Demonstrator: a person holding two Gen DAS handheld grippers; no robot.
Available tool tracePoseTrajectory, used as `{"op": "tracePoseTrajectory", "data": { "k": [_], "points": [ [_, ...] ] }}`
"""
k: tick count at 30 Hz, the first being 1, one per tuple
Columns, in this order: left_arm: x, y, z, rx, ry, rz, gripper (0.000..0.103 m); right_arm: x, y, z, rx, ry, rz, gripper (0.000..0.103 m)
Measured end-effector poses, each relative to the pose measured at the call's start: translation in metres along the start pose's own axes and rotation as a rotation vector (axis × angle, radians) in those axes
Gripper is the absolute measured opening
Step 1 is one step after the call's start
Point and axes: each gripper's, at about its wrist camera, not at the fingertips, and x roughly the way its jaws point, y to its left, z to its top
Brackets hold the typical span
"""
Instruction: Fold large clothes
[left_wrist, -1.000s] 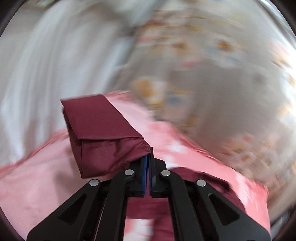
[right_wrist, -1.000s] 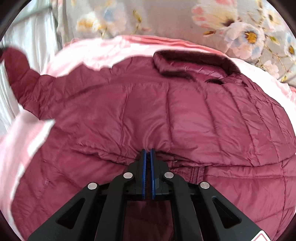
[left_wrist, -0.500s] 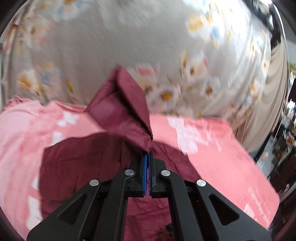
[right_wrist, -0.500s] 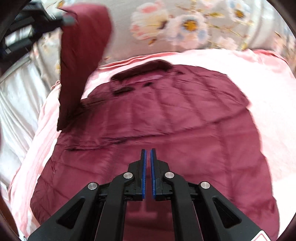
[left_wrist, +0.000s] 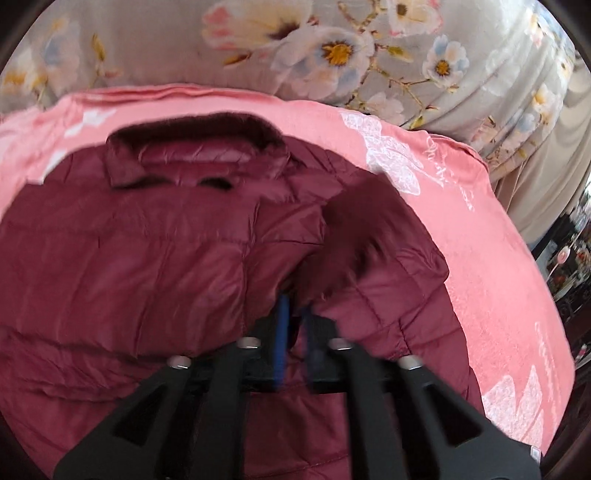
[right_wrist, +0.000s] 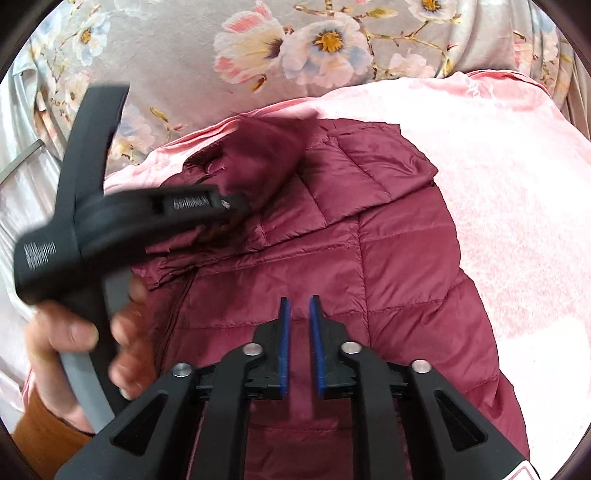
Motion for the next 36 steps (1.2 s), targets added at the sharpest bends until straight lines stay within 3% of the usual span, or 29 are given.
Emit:
{"op": "tracePoseTrajectory", "data": {
  "k": [2,5,7,14,17,22,24,25,26,28,29,30,36],
  "points": [
    [-0.013,0.013,-0.006,-0.046,-0.030,-0.064,0.071,-0.004,0.000,0.002,0.005,-0.018,0.003,0.038],
    [-0.055,0.038,-0.015,-0.089,-0.131,-0.103,0.083,-0.010,0.000,0.011,-0.002,-0.042,-0.001,0.045],
    [-0.080,0.064,-0.018,-0.133,-0.166,-0.103,0.085,-0.011,-0.001,0.020,0.004,-0.055,0.003,0.051],
    [-0.140,0.227,-0.036,-0.548,-0.232,-0.026,0.083,0.014,-0.009,0.058,0.066,-0.033,0.036,0.052],
    [-0.139,0.271,-0.044,-0.678,-0.215,-0.069,0.082,0.033,-0.010,0.069,0.094,-0.011,0.029,0.052],
    [-0.116,0.295,-0.045,-0.779,-0.178,-0.135,0.072,0.062,-0.010,0.078,0.102,0.037,-0.009,0.048],
    [-0.109,0.298,-0.043,-0.799,-0.173,-0.152,0.067,0.070,-0.009,0.080,0.091,0.054,-0.025,0.040],
    [-0.103,0.300,-0.040,-0.812,-0.163,-0.158,0.065,0.072,-0.009,0.081,0.086,0.057,-0.031,0.031],
    [-0.100,0.301,-0.040,-0.818,-0.156,-0.161,0.058,0.074,-0.009,0.082,0.080,0.060,-0.037,0.019],
    [-0.093,0.304,-0.036,-0.824,-0.138,-0.126,0.032,0.075,-0.007,0.087,0.066,0.063,-0.026,0.002],
    [-0.092,0.305,-0.033,-0.816,-0.132,-0.096,0.009,0.072,-0.006,0.091,0.059,0.052,-0.021,0.001],
    [-0.094,0.305,-0.029,-0.800,-0.134,-0.059,0.003,0.064,-0.002,0.097,0.043,0.021,-0.017,0.001],
    [-0.151,0.284,-0.011,-0.649,-0.279,0.049,0.000,-0.012,0.023,0.123,-0.041,-0.218,0.084,0.001]
  ]
}}
